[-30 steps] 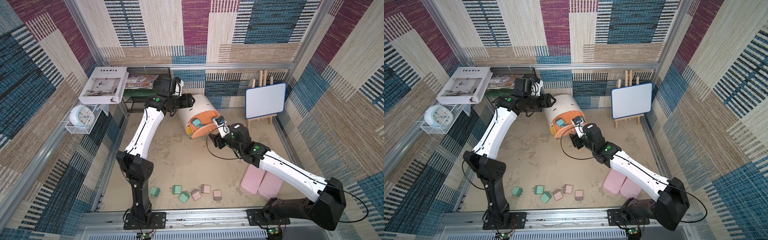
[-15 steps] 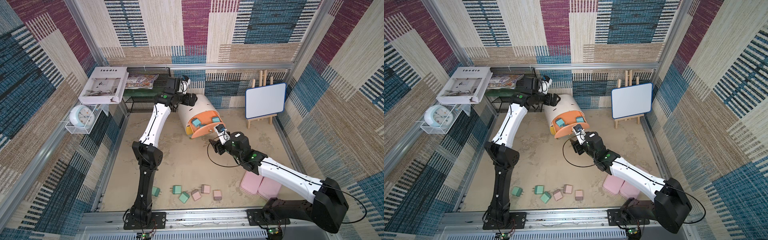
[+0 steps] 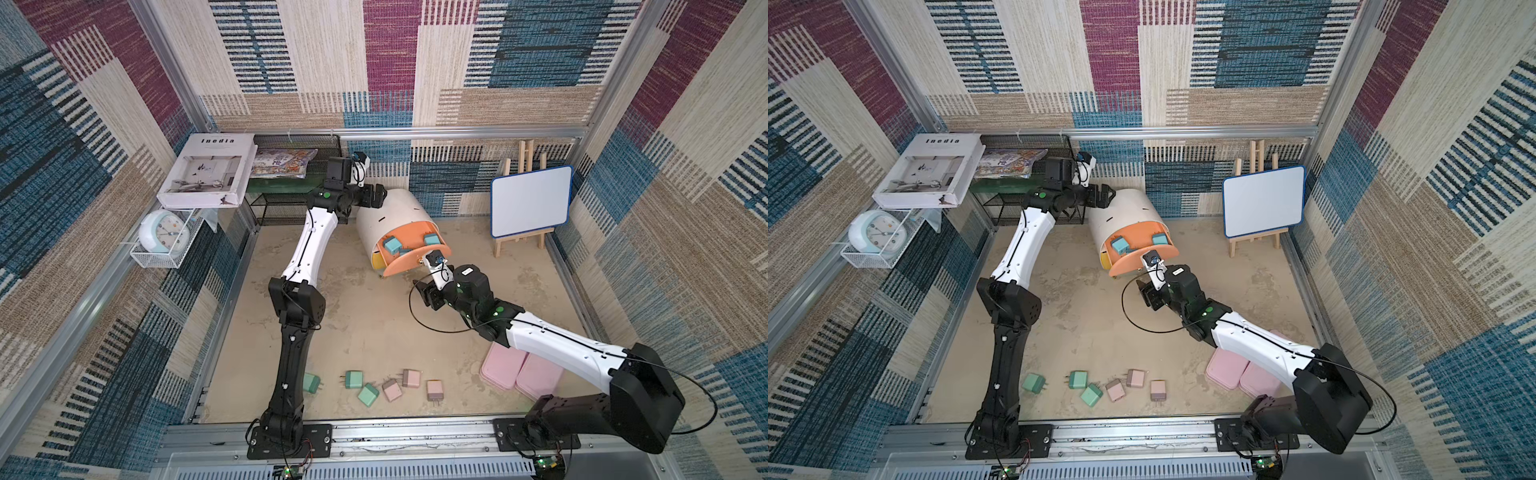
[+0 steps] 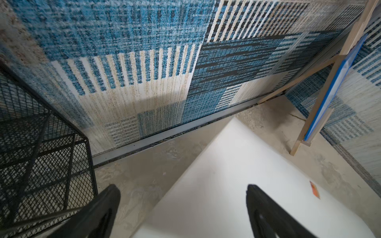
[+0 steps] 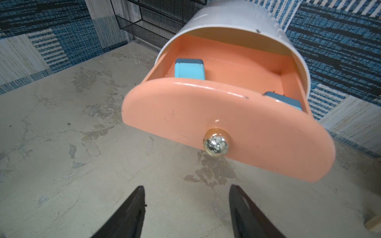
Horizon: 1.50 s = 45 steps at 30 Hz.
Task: Place the plugs into the drawer by color
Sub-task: Close the drawer in the storage box.
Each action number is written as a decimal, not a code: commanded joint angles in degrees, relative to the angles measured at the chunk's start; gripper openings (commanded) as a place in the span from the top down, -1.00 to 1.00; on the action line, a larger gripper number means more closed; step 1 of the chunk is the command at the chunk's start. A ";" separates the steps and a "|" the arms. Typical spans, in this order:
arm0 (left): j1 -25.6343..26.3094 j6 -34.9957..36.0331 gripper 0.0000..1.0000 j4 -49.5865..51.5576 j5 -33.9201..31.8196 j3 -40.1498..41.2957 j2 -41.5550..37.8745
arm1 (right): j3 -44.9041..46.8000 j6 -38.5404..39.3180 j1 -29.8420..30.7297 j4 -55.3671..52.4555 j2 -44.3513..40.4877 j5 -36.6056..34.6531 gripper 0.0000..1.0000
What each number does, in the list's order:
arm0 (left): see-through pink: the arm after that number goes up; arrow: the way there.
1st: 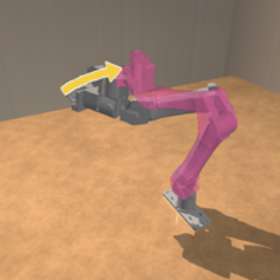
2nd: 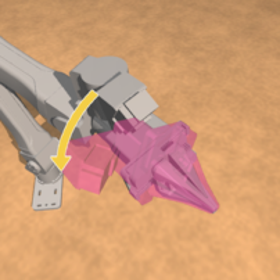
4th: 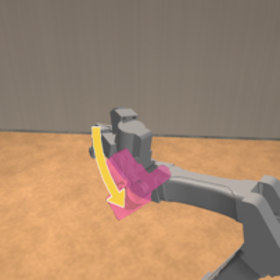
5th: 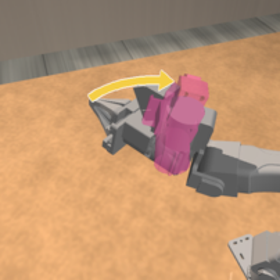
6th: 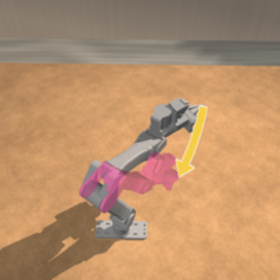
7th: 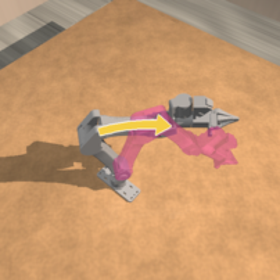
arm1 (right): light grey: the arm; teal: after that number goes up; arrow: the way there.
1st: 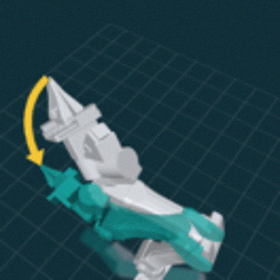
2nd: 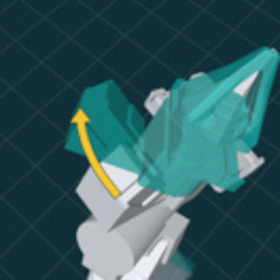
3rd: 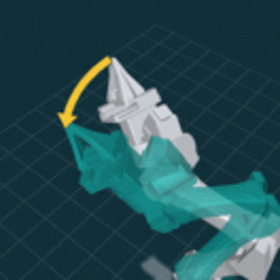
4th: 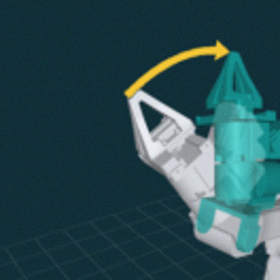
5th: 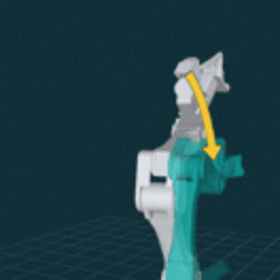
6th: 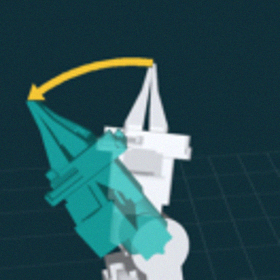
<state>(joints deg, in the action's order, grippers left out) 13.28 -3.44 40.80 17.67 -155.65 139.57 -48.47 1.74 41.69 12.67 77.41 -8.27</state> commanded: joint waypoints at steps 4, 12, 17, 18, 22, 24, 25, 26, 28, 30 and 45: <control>-0.06 -2.79 -0.98 -1.68 6.52 0.09 0.90 | -2.00 -0.54 0.15 5.22 2.58 -0.89 -0.36; -0.09 -3.45 -0.98 -1.75 8.33 2.30 0.62 | -6.90 -0.46 0.12 6.72 7.76 -5.38 -0.36; -0.03 -4.59 -0.98 -2.05 9.35 3.08 0.71 | -9.33 -0.24 -0.03 7.66 10.01 -6.45 -0.36; -0.07 -4.77 -0.97 -2.07 9.69 3.13 0.77 | -9.77 -0.32 -0.14 8.00 10.37 -6.79 -0.36; -0.01 -4.69 -0.93 -1.35 10.28 3.24 0.40 | -11.82 -0.22 -0.36 9.14 12.24 -7.98 -0.37; -0.02 -4.73 -0.92 -1.30 10.22 3.76 -0.03 | -13.46 -0.07 -0.62 9.33 13.64 -7.87 -0.36; -0.02 -4.86 -0.91 -1.42 10.24 4.09 -0.28 | -14.17 -0.14 -0.80 9.55 14.38 -7.77 -0.37; -0.05 -5.04 -0.90 -1.67 10.46 4.60 -0.54 | -15.11 -0.10 -0.95 9.67 15.26 -7.56 -0.37; -0.01 -5.42 -0.89 -1.84 10.80 5.21 -1.09 | -16.69 -0.12 -1.17 10.14 16.81 -7.05 -0.37; -0.01 -5.82 -0.87 -1.84 11.42 5.43 -1.40 | -18.05 -0.21 -1.63 11.07 18.43 -6.52 -0.37; 0.56 -5.78 -0.76 -0.47 11.69 11.29 -6.52 | -22.44 -2.47 -5.69 14.71 23.27 -1.17 -0.37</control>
<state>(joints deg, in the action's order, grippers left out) 13.65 -8.99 39.48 27.92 -145.25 133.91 -70.24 0.47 36.38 24.25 100.29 -11.22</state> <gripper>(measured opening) 0.885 0.683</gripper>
